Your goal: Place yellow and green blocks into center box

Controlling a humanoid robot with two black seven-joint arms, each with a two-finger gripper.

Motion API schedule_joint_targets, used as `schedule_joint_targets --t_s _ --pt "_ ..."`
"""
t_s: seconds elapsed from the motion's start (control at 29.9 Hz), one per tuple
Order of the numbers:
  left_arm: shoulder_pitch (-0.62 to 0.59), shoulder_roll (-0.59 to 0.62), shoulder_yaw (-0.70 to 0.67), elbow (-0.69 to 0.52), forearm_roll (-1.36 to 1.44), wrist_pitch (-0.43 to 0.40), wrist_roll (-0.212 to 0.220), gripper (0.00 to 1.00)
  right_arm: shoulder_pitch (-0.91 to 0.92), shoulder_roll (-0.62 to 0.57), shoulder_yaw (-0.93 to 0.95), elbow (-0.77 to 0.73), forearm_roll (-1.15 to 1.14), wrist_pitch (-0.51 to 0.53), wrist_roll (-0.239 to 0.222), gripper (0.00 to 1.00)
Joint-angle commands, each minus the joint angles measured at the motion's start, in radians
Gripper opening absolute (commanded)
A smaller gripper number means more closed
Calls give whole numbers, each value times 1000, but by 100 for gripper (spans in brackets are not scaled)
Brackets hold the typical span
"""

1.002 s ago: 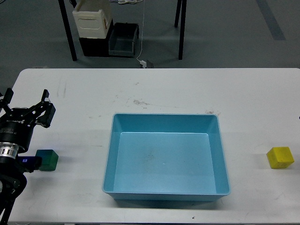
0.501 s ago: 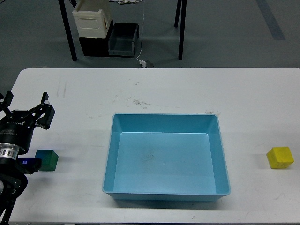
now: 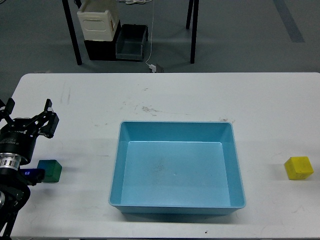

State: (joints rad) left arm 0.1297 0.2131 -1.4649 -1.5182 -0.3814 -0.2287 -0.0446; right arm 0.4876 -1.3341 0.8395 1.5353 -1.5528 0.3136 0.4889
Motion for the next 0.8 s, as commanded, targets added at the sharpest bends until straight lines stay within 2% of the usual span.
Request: schedule_joint_targets --t_s 0.0,0.33,0.6,0.77 --pt "-1 -1 1 13 -1 -1 0 100 3 -45 -124 8 -36 2 0 100" --pt "-22 -3 5 23 -1 0 0 100 -6 -40 -293 0 -43 1 0 100" --pt "-28 -5 5 49 -1 0 0 100 -6 53 -349 -10 -39 -1 0 100" --pt "-36 -5 20 58 -1 -1 -1 100 -7 108 -353 -37 -39 1 -85 100"
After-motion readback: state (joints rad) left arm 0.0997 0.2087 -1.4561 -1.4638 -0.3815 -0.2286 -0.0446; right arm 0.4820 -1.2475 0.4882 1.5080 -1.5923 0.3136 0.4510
